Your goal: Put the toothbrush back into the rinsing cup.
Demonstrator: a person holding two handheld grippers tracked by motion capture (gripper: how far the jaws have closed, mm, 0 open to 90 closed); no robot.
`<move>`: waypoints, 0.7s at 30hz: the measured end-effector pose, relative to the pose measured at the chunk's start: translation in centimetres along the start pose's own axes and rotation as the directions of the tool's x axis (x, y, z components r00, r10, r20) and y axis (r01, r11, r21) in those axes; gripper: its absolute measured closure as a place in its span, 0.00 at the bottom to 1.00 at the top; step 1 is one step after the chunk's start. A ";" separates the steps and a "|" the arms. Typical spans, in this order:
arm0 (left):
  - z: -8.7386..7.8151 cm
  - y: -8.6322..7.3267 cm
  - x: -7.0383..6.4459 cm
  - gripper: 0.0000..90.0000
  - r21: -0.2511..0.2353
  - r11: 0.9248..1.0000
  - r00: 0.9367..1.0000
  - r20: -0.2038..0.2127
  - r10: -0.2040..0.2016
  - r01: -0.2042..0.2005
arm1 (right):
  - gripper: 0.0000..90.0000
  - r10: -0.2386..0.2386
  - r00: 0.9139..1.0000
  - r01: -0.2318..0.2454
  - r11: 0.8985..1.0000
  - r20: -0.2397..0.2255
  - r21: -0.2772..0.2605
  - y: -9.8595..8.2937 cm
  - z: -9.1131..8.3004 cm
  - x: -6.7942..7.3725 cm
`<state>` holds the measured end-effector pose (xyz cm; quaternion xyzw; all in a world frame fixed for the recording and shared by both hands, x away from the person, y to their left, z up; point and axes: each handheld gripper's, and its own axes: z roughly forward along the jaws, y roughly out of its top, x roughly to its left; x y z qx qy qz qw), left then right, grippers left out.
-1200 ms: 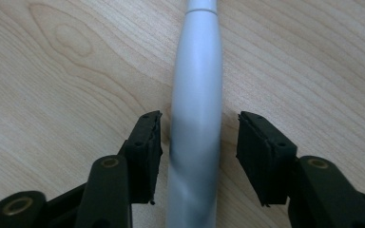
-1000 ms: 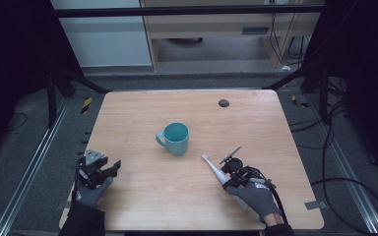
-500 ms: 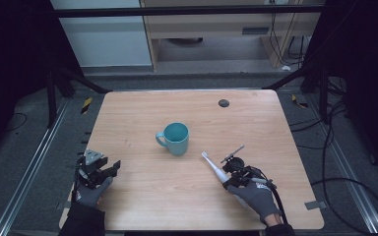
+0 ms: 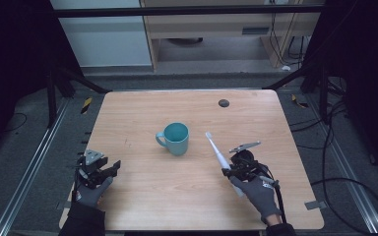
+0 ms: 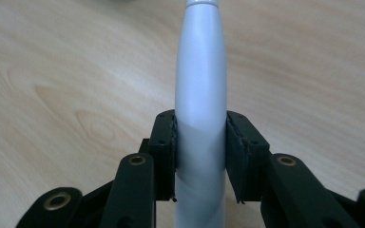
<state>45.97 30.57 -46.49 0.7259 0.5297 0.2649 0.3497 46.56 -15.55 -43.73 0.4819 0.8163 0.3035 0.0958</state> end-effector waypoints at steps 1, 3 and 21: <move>0.0 0.0 0.0 0.50 0.001 1.000 1.000 0.000 -0.001 0.001 | 0.74 0.013 1.000 -0.013 0.999 0.004 -0.030 0.1 -0.3 -0.1; 0.0 0.0 0.0 0.50 0.002 1.000 1.000 -0.002 -0.003 0.003 | 0.74 0.030 1.000 -0.029 0.994 0.005 -0.104 0.6 -1.1 -0.5; 0.1 -0.1 0.1 0.50 0.000 1.000 1.000 -0.003 -0.007 0.007 | 0.74 0.140 0.989 -0.099 0.875 0.053 -0.474 5.2 -3.1 -0.9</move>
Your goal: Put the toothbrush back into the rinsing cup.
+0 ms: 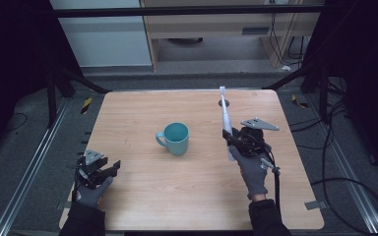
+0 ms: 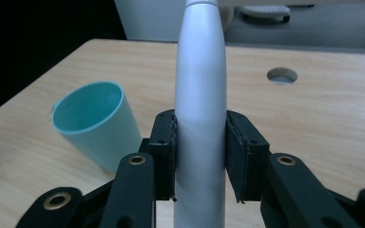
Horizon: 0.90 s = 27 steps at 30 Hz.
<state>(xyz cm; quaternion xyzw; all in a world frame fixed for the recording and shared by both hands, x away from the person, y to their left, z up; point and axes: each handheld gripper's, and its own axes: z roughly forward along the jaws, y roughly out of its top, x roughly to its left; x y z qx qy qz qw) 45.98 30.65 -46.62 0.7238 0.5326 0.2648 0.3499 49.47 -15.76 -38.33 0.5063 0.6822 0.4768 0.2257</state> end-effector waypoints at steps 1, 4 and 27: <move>0.0 0.0 0.0 0.50 0.000 1.000 1.000 0.000 0.000 0.000 | 0.74 0.000 1.000 0.000 1.000 0.000 0.000 0.0 0.0 0.0; 0.0 0.0 0.0 0.50 -0.001 1.000 1.000 0.000 -0.001 0.001 | 0.74 0.010 1.000 -0.009 0.999 0.011 -0.048 0.7 0.6 0.4; 0.0 -0.1 0.2 0.50 -0.002 1.000 1.000 -0.005 -0.006 0.006 | 0.74 0.067 0.998 -0.064 0.975 0.007 -0.212 3.7 5.5 4.9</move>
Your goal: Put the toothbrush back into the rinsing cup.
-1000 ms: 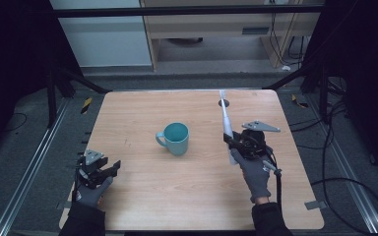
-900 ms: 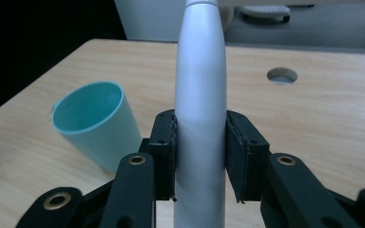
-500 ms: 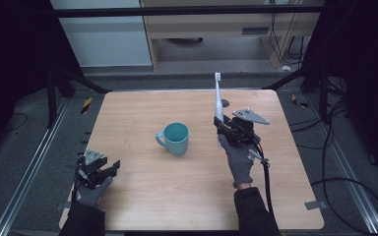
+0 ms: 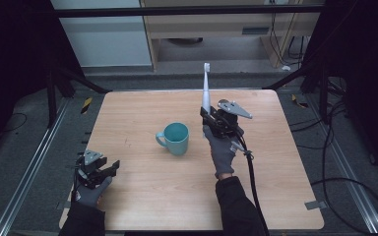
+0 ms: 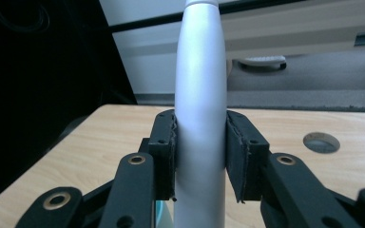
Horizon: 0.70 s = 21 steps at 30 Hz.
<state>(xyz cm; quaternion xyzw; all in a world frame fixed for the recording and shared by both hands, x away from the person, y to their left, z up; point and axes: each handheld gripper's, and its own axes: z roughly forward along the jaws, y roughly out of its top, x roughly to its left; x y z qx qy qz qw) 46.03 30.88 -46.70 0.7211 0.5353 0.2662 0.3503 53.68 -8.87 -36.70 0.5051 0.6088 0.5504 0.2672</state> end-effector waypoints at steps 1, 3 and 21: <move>0.0 0.0 0.0 0.50 0.000 1.000 1.000 -0.001 -0.001 0.001 | 0.74 -0.003 1.000 0.003 1.000 0.002 -0.007 0.1 0.4 0.3; 0.0 0.0 0.0 0.50 -0.001 1.000 1.000 -0.001 -0.001 0.001 | 0.74 0.001 1.000 -0.001 1.000 -0.004 -0.013 0.2 0.9 0.7; 0.0 0.0 0.1 0.50 -0.003 1.000 1.000 0.000 -0.004 0.004 | 0.74 0.027 1.000 -0.027 0.998 -0.010 -0.065 -0.2 4.1 3.8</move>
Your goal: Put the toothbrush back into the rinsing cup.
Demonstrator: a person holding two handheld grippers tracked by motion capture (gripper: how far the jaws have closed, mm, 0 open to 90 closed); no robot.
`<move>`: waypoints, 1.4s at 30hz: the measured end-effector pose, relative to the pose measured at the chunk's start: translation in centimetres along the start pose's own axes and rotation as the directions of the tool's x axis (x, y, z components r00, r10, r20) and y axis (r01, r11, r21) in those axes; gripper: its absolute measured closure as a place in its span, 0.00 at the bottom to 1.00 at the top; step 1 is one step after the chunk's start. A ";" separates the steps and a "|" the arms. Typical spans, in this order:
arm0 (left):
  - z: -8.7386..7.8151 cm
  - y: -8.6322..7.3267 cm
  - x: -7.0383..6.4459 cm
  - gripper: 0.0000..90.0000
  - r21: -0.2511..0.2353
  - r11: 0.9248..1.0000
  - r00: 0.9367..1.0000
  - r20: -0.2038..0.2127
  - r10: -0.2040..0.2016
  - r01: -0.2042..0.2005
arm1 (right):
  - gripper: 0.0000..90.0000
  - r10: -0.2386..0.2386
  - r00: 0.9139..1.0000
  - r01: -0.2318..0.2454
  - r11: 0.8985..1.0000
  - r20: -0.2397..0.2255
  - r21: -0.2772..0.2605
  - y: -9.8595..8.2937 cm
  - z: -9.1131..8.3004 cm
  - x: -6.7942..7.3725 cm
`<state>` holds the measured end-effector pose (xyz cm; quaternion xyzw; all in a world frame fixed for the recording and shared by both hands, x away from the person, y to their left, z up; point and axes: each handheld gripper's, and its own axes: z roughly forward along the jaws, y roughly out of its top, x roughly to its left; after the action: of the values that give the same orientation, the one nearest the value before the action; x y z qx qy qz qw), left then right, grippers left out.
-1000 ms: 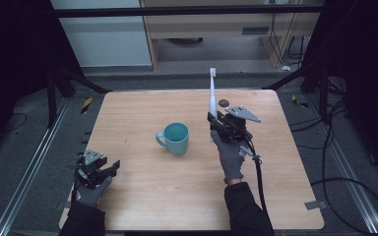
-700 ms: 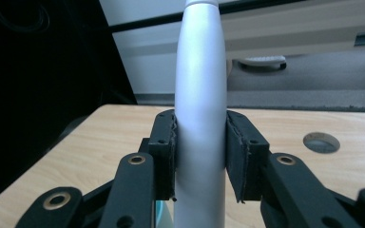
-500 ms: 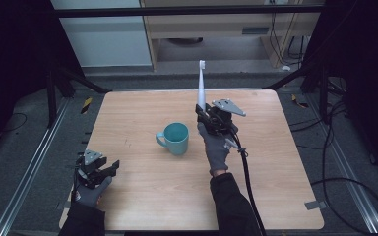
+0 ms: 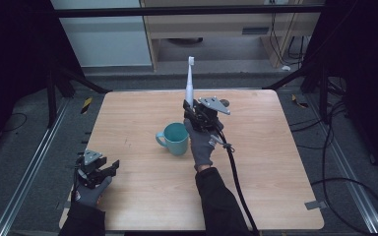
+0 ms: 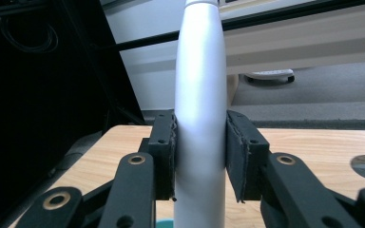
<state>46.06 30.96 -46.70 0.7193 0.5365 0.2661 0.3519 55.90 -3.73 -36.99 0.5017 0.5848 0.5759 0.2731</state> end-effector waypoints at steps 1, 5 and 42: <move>0.0 0.0 0.0 0.50 0.000 1.000 1.000 0.000 0.000 0.000 | 0.74 0.000 1.000 0.000 1.000 0.000 0.000 0.0 0.0 0.0; 0.0 0.0 0.0 0.50 -0.001 1.000 1.000 0.001 0.000 0.000 | 0.74 0.002 1.000 -0.002 1.000 -0.005 -0.003 -0.4 0.8 0.8; -0.1 0.0 -0.1 0.50 -0.003 1.000 1.000 0.001 0.005 -0.005 | 0.73 -0.057 0.998 0.050 0.988 0.041 0.148 -8.1 3.4 2.8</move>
<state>45.99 30.88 -46.63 0.7203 0.5341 0.2677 0.3526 55.76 1.47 -44.62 0.5175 0.6327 0.5123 0.2636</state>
